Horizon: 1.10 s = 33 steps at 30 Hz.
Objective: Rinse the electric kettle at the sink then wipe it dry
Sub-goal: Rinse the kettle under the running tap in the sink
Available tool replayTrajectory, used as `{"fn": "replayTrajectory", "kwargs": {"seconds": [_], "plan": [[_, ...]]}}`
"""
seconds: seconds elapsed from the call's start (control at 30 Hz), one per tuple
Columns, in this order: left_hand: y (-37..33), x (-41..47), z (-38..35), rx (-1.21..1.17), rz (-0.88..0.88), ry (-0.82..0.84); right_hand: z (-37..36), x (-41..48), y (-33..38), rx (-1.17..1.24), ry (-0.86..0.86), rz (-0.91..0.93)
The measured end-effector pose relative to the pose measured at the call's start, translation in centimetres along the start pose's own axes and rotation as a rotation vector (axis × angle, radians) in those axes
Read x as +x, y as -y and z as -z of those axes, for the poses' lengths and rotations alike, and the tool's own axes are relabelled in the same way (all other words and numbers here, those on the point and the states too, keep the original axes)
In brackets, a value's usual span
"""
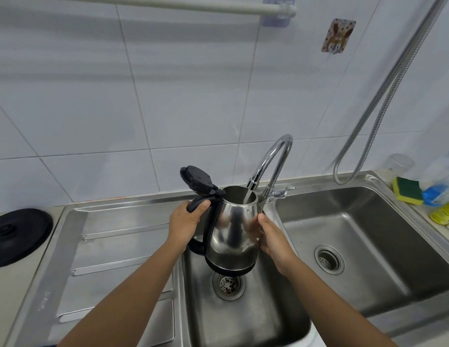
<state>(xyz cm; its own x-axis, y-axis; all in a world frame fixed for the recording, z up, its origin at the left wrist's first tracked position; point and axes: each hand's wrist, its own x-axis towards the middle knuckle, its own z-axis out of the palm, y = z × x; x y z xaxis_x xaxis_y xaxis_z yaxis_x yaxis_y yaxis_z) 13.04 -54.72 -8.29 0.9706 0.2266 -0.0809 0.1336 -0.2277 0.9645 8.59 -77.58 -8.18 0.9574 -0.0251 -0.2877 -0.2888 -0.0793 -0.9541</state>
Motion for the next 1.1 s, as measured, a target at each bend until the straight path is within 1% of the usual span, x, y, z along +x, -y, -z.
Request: {"fn": "replayTrajectory", "kwargs": {"seconds": [1.1], "plan": [[-0.59,-0.63,-0.62,0.013,0.014,0.017,0.5,-0.23,-0.11,0.008,-0.008,-0.016]]}}
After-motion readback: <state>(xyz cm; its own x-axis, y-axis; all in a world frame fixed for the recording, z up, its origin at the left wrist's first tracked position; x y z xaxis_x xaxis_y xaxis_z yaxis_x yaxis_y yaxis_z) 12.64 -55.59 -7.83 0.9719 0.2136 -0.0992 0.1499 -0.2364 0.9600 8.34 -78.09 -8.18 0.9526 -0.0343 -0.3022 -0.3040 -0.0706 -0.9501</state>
